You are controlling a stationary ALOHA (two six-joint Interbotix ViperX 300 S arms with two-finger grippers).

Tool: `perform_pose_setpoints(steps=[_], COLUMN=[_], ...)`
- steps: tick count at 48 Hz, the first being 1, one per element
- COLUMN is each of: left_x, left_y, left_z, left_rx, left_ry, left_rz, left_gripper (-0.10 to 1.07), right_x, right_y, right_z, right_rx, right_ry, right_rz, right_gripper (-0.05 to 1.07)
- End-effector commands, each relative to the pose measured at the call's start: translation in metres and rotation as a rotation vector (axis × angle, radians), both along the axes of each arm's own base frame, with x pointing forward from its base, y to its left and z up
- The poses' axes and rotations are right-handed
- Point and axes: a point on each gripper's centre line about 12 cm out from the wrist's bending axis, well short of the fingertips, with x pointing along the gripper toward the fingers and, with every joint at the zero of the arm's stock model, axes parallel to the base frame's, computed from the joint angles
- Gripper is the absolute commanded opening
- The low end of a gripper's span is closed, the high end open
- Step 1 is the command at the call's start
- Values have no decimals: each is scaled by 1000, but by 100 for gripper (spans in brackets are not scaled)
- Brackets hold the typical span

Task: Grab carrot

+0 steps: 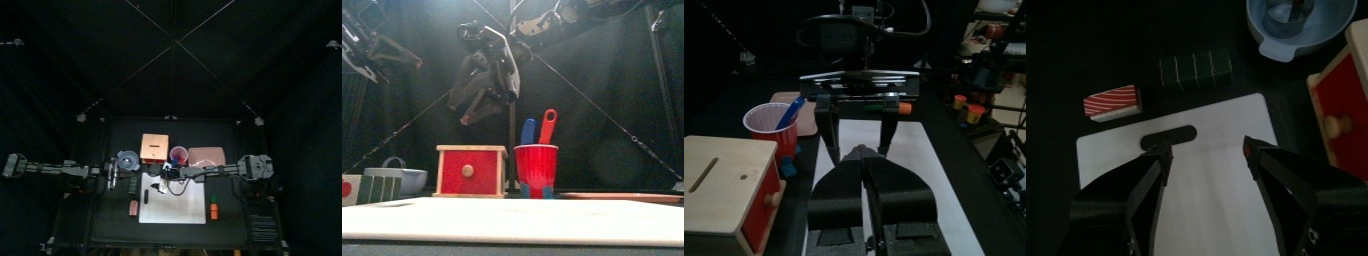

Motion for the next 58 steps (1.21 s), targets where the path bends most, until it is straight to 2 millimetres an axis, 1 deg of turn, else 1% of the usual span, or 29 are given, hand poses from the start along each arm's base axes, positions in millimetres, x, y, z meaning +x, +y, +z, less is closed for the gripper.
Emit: perform_pose_setpoints(steps=[1,16,22,28,31,37,43,50,58], left_x=[2,3,2,2,3,3,2,3,2], left_y=[1,1,1,1,1,1,2,3,6], left_z=[10,9,9,9,9,9,9,11,10], left_rx=[-2,-1,-4,-4,-2,-1,-1,4,6], left_ry=[-31,-28,-28,-26,-29,-29,-28,-32,-30], left_rz=[5,4,5,4,4,6,10,17,31], left_gripper=[29,29,29,29,29,29,29,29,29], right_x=[-2,-3,-7,-19,-26,-44,-68,-93,-129], right_y=[0,-2,-1,2,4,13,28,42,52], right_z=[32,34,33,35,39,37,26,14,3], right_rx=[1,1,12,49,77,153,263,419,492], right_ry=[-72,-78,-63,-40,-39,-6,69,124,180], right_rz=[-1,-6,-9,-19,-27,-43,-57,-138,-234], right_gripper=[91,91,91,91,91,91,92,92,92])
